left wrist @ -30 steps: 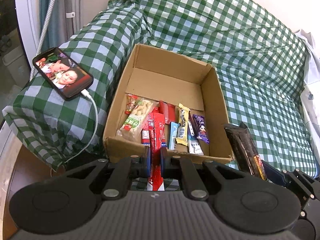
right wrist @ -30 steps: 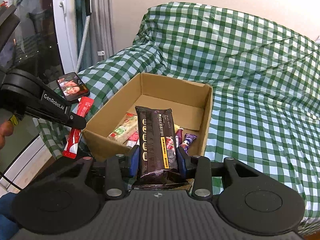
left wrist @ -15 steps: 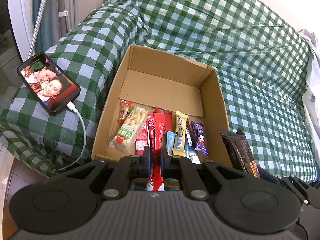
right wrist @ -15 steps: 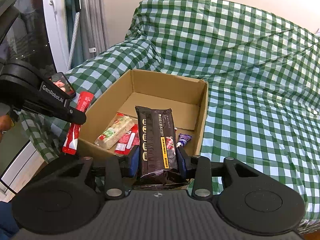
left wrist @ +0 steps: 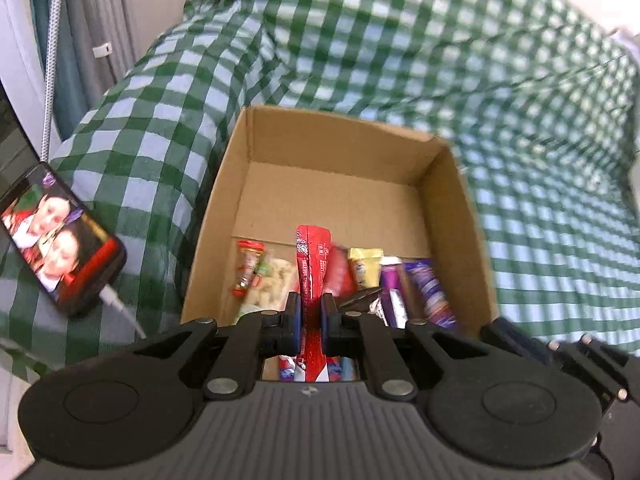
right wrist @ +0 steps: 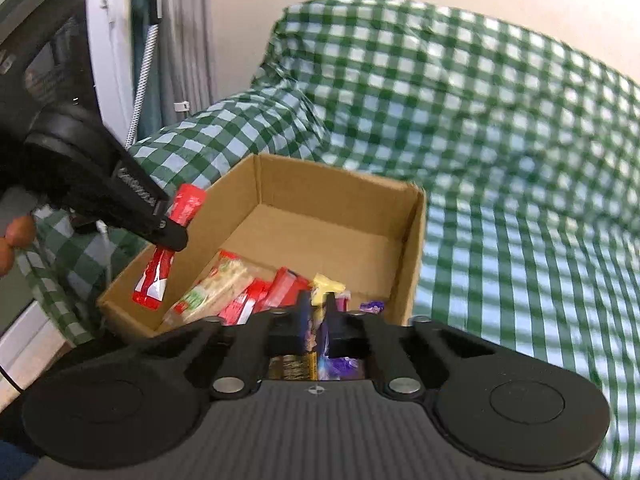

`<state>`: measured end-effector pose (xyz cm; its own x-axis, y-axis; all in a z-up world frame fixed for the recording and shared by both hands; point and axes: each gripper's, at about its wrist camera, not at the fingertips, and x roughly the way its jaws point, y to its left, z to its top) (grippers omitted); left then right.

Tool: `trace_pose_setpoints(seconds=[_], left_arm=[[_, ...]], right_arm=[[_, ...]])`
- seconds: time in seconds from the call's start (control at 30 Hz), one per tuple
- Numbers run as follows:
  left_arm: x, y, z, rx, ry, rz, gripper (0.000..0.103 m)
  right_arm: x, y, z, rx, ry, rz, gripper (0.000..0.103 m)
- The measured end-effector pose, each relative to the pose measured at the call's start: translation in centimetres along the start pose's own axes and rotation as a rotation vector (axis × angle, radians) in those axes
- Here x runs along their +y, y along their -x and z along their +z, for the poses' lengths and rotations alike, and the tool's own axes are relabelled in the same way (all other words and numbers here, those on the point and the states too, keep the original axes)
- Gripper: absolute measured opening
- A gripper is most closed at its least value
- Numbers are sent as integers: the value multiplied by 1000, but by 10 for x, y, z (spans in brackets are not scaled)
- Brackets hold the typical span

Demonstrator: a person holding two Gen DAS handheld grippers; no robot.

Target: Organize snacks

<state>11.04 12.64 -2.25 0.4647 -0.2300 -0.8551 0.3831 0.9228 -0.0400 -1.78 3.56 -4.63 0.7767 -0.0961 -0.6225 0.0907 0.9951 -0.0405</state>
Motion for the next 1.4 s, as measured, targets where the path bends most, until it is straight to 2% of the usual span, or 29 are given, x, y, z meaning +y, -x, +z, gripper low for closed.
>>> trace_pose_setpoints(seconds=[0.07, 0.13, 0.2, 0.23, 0.27, 0.3, 0.33, 0.37, 0.43, 0.5, 0.6, 0.7, 0.87, 1.03, 1.3, 1.4], left_arm=[[1, -14, 12, 17, 4, -15, 10], [-6, -27, 21, 10, -54, 21, 11], [-12, -39, 28, 13, -85, 34, 17], [-15, -49, 33, 32, -102, 38, 36], [-16, -56, 36, 49, -105, 47, 66], [-17, -60, 38, 56, -97, 55, 79], [-16, -62, 39, 45, -83, 63, 96], [-15, -62, 40, 32, -73, 71, 103], [-12, -58, 35, 14, -57, 94, 103], [-11, -56, 33, 32, -62, 92, 103], [-5, -46, 23, 47, -54, 94, 103], [-1, -26, 10, 31, -49, 94, 103], [0, 13, -17, -20, -85, 87, 103], [-3, 42, -49, -58, -143, 88, 103], [-2, 66, -85, -77, -151, 128, 103], [0, 71, -97, -72, -135, 118, 103]], right_arm=[[-13, -22, 7, 54, -61, -16, 4], [-28, -29, 16, 65, -165, 18, 5], [-32, -29, 18, 58, -181, 21, 6], [-34, -30, 18, 61, -180, 28, 8], [-35, -31, 17, 73, -182, 32, 15], [-36, -32, 15, 92, -191, 34, 33], [-37, -35, 13, 109, -204, 31, 43], [-38, -35, 10, 117, -222, 26, 54], [-38, -34, 7, 131, -240, 29, 54], [-38, -31, 3, 146, -263, 26, 63], [-34, -22, 0, 147, -270, 30, 69], [-30, -4, -4, 131, -267, 21, 80], [-10, 25, -10, 108, -243, 19, 92], [13, 54, -19, 86, -193, 14, 94], [32, 88, -34, 60, -140, -5, 96], [35, 97, -38, 53, -132, -13, 97]])
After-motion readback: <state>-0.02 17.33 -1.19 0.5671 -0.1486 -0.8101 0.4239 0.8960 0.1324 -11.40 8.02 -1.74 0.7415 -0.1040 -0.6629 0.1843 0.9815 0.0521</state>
